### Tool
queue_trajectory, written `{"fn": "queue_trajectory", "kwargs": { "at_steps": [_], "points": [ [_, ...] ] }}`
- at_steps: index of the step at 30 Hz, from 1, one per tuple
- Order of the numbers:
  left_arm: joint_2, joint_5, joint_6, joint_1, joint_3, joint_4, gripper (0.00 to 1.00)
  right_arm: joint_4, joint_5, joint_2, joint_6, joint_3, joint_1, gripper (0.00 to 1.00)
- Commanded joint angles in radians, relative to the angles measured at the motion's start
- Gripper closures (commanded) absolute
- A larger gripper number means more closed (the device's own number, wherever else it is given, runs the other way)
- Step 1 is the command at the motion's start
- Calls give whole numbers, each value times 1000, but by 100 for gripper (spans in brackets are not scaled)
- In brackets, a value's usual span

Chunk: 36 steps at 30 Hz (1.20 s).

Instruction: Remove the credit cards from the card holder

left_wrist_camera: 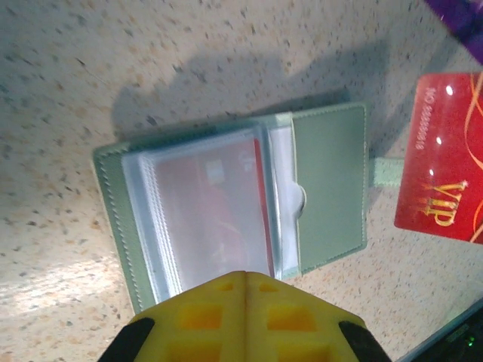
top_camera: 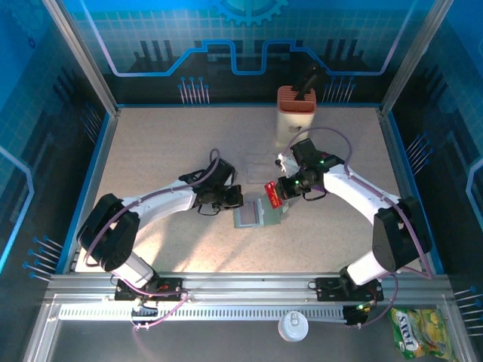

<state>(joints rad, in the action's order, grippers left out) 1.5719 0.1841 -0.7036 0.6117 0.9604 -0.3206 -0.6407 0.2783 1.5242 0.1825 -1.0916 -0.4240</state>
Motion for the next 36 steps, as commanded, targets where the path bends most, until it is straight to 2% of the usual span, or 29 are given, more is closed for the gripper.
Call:
{"fn": "queue_trajectory", "kwargs": {
  "at_steps": [1, 6, 9, 17, 20, 27, 36],
  "points": [
    [-29, 39, 17, -33, 35, -56, 97, -55, -17, -3, -63, -68, 14, 96],
    [-47, 36, 51, -62, 47, -86, 96, -34, 5, 10, -143, -101, 10, 97],
    [-56, 42, 64, -80, 43, -90, 96, -32, -6, 21, -246, -111, 7, 99],
    [-99, 26, 72, -88, -13, -48, 96, -117, -42, 94, -662, -218, -8, 100],
    [-110, 39, 71, -89, -31, -38, 96, -163, -78, 149, -761, -285, -22, 100],
    [-127, 37, 94, -101, -48, -47, 96, -253, -141, 321, -901, -478, -38, 100],
    [-105, 39, 99, -121, -36, -42, 96, -370, -164, 529, -1038, -744, -27, 100]
  ]
}}
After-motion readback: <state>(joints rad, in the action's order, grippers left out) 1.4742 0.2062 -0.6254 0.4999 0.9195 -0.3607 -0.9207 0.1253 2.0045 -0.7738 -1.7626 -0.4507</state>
